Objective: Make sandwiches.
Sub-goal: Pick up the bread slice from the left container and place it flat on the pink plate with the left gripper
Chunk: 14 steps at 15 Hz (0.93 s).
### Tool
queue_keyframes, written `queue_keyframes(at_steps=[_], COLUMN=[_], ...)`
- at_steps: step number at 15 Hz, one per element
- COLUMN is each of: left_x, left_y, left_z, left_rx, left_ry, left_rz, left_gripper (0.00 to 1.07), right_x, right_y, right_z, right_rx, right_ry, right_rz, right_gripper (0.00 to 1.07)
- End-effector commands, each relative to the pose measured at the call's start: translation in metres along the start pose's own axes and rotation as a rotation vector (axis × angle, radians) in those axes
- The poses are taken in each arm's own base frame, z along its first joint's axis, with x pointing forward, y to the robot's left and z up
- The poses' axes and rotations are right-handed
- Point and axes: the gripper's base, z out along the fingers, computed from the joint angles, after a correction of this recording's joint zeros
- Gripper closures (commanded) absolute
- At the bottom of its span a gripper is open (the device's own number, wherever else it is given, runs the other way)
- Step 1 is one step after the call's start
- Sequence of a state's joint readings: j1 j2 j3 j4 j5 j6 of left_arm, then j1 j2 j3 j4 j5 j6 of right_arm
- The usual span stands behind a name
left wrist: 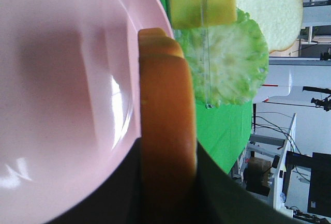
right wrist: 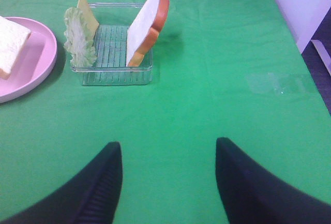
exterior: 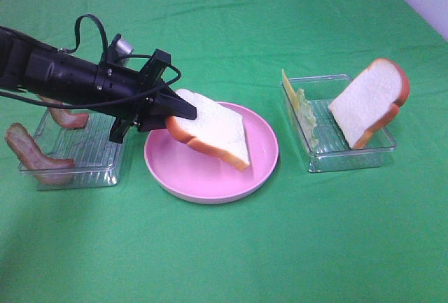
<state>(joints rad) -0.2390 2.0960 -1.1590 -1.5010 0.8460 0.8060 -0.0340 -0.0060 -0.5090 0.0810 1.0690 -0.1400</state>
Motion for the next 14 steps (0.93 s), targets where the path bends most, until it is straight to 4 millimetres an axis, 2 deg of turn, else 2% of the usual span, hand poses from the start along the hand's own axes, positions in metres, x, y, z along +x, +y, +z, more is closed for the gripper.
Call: queue_keyframes(at_steps=[1,7,10,11,12,14], left_x=[-0.001,-0.002,0.000,0.000,-0.001,0.000], left_y=[0.003,-0.001,0.004,0.004,0.004,0.003], left_z=[0.005,0.028,0.029,0.029,0.029,0.029], left_rx=[0.027,0.035,-0.006,-0.009,-0.007,0.000], left_ry=[0.004,0.038,0.065,0.060,0.059,0.066], left_rz=[-0.025,-0.007,0.031,0.031,0.029,0.034], left_gripper=[1.07,1.07,1.05,0.96,0.81,0.45], right_x=[0.001,0.001,0.001,0.001,0.001,0.001], right_y=[0.000,0.001,0.001,0.001,0.001,0.001], right_z=[-0.001,-0.001,-0.001,-0.001,-0.001,-0.001], right_rx=[0.005,0.004,0.004,0.004,0.004,0.004], right_ry=[-0.020,-0.020,-0.020,-0.020,-0.020,-0.020], right_rz=[-0.002,-0.001,-0.001,-0.001,-0.001,-0.001], right_gripper=[0.54,0.54,0.54,0.54,0.54,0.54])
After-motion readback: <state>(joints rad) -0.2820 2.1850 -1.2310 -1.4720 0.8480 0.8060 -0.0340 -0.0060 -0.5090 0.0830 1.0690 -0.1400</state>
